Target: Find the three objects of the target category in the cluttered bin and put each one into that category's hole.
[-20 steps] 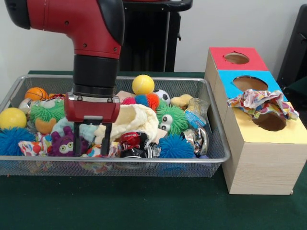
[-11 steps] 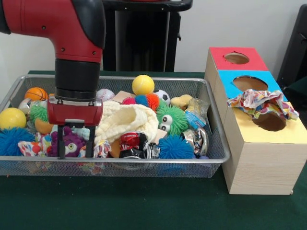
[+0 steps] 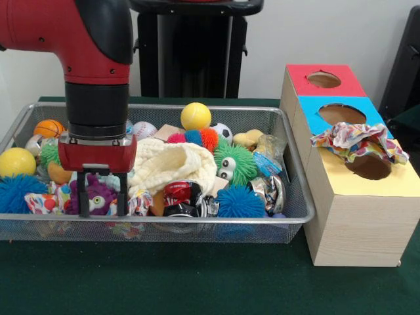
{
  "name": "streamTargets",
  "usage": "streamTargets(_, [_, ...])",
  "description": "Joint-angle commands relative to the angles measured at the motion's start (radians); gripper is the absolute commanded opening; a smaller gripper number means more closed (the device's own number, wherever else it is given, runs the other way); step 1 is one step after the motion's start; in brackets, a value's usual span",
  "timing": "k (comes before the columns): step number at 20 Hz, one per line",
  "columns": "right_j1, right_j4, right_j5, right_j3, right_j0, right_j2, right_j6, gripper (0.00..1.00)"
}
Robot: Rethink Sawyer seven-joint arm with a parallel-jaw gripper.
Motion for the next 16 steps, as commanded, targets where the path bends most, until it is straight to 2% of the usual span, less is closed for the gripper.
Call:
streamTargets(1, [0.161,0.105,0.219,0.061,-0.064,0.054,0.019,1.0])
streamTargets(11, [0.174,0.183,0.239,0.097,-0.082,0.066,0.006,1.0])
streamTargets(16, [0.175,0.214,0.212,0.12,-0.082,0.07,0.022,1.0])
